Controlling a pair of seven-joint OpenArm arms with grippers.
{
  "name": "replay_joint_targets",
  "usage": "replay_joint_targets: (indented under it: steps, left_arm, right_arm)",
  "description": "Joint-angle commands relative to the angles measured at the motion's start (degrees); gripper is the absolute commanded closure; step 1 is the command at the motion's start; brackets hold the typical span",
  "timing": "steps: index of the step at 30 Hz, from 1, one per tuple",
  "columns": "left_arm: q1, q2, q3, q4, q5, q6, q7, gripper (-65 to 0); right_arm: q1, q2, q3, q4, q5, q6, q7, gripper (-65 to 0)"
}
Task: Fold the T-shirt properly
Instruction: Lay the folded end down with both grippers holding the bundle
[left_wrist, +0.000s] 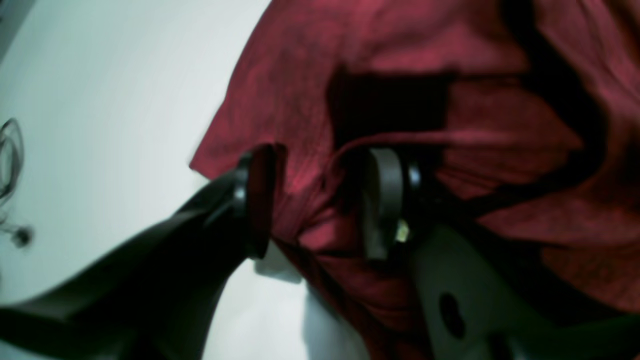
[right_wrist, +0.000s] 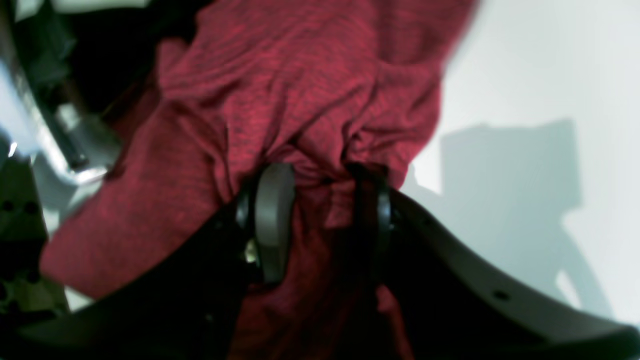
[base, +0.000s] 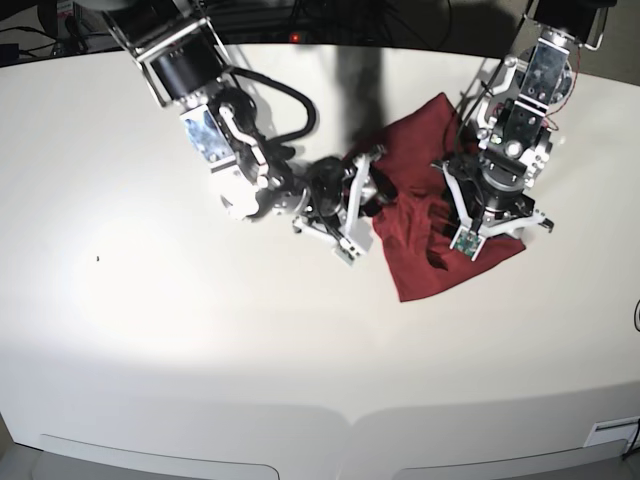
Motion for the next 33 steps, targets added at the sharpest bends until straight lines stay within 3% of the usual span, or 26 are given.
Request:
replay_joint_targets:
  steps: [1, 10, 15, 23, 33]
  left_arm:
    - [-0.9, -0.2, -0.3, 0.9, -0.2, -0.2, -1.0, -25.1]
    - [-1.4, -0.2, -0.3, 0.9, -0.1, -0.8, -1.1, -25.1]
    - [-3.0, -0.3, -0.3, 1.0, -0.1, -0.8, -0.8, -25.1]
    - [-8.0, -0.3, -0.3, 1.1, -0.1, -0.8, 1.9, -25.1]
    - [-8.7, -0.3, -0.3, 1.1, -0.1, -0.8, 2.0, -25.1]
  right_arm:
    - [-1.3, 1.2, -0.2, 1.2, -2.6, 0.3, -4.1, -21.2]
    - [-8.1, 2.9, -0.2, 11.8, -2.6, 0.3, -4.2, -21.2]
    - [-7.3, 3.0, -0.2, 15.7, -2.8, -1.8, -4.5, -21.3]
    - [-6.7, 2.9, -0.2, 21.9, -3.0, -2.4, -7.1, -21.3]
    - [1.0, 2.4, -0.2, 22.8, 0.5, -6.4, -6.5, -21.3]
